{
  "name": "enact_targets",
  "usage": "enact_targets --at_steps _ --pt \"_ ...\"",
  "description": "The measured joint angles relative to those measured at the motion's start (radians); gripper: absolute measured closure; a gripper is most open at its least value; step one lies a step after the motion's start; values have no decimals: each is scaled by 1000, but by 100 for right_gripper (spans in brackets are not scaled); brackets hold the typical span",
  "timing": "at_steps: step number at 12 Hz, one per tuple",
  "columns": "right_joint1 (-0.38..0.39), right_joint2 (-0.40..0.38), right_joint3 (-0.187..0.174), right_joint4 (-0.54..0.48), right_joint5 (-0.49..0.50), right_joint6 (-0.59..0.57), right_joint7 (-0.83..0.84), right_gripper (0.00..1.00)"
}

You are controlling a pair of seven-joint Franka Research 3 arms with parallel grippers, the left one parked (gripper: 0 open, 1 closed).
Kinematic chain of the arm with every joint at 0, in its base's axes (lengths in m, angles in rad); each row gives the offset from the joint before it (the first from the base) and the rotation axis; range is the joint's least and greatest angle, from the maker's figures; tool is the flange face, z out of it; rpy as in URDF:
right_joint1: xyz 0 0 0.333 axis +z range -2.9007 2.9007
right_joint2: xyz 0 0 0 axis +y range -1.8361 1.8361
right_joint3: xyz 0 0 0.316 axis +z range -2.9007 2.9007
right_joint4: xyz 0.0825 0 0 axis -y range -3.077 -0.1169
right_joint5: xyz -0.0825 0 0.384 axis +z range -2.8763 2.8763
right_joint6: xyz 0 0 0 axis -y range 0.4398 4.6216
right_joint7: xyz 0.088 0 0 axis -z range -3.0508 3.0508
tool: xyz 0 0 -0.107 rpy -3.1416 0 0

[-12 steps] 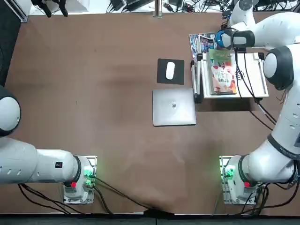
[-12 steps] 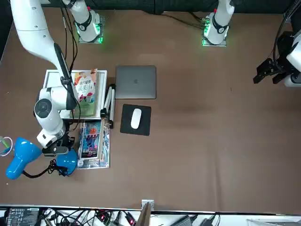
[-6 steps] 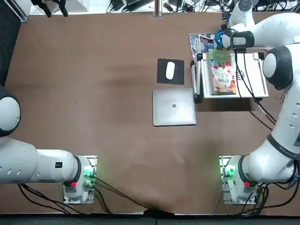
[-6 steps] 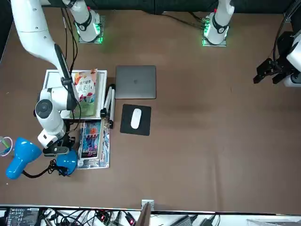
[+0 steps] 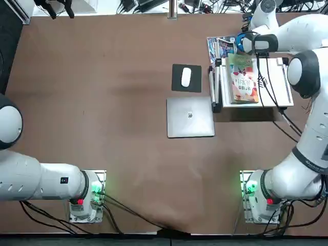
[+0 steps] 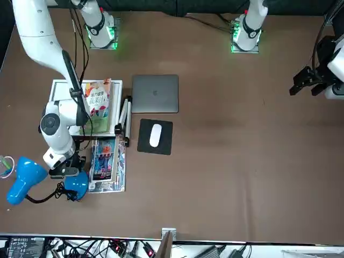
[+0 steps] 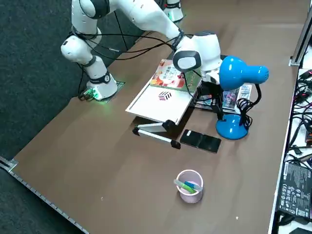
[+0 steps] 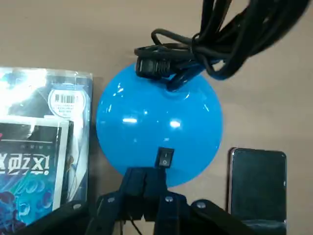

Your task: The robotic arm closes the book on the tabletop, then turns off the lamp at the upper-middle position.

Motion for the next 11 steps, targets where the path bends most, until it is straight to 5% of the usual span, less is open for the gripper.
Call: enact_targets --at_steps 11 --pt "-5 5 0 0 -13 18 0 98"
